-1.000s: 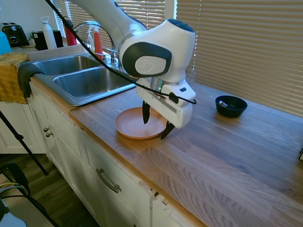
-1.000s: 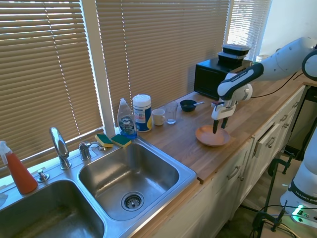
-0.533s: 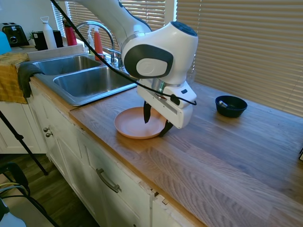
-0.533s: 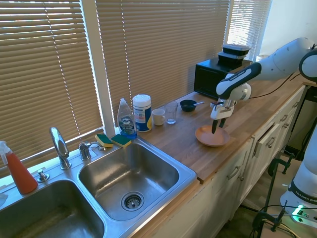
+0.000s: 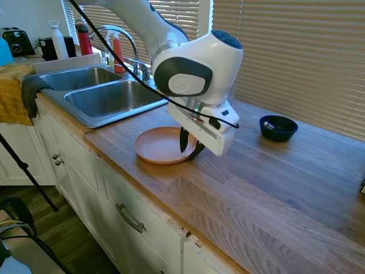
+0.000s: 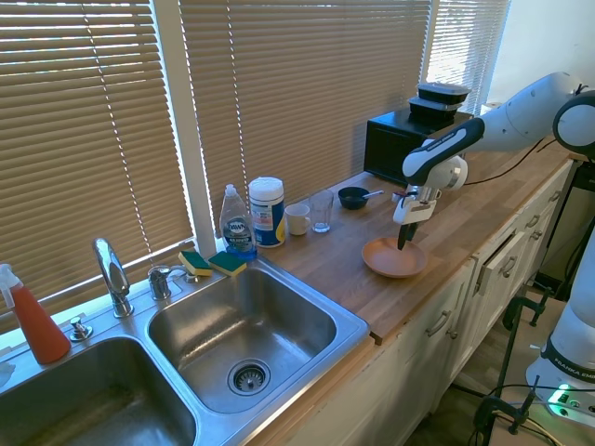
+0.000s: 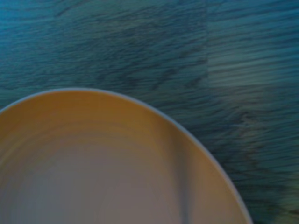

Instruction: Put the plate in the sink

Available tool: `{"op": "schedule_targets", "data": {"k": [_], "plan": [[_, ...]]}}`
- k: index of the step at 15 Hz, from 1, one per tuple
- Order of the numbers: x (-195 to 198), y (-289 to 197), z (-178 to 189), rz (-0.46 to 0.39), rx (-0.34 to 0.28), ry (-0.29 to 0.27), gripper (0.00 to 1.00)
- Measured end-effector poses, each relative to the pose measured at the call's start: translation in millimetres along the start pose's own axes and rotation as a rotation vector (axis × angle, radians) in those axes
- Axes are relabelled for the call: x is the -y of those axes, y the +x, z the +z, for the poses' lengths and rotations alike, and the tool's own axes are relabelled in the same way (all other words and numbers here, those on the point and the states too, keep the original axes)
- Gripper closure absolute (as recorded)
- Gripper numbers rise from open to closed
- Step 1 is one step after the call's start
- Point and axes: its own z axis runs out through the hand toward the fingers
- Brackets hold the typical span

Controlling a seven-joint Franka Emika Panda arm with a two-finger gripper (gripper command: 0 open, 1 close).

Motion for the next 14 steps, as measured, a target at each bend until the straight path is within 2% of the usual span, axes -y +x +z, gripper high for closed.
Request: {"op": "schedule_targets", "data": {"k": [6,10,14], "plan": [[-2.6,2.6,0.3,-0.007,0.014,0.018,1.0],[-7.2,4.7,1.0,-0.02,0.031,0.052,1.0],[-4.4,6.6,5.6,-0.056,0.104,0.102,1.0]]}}
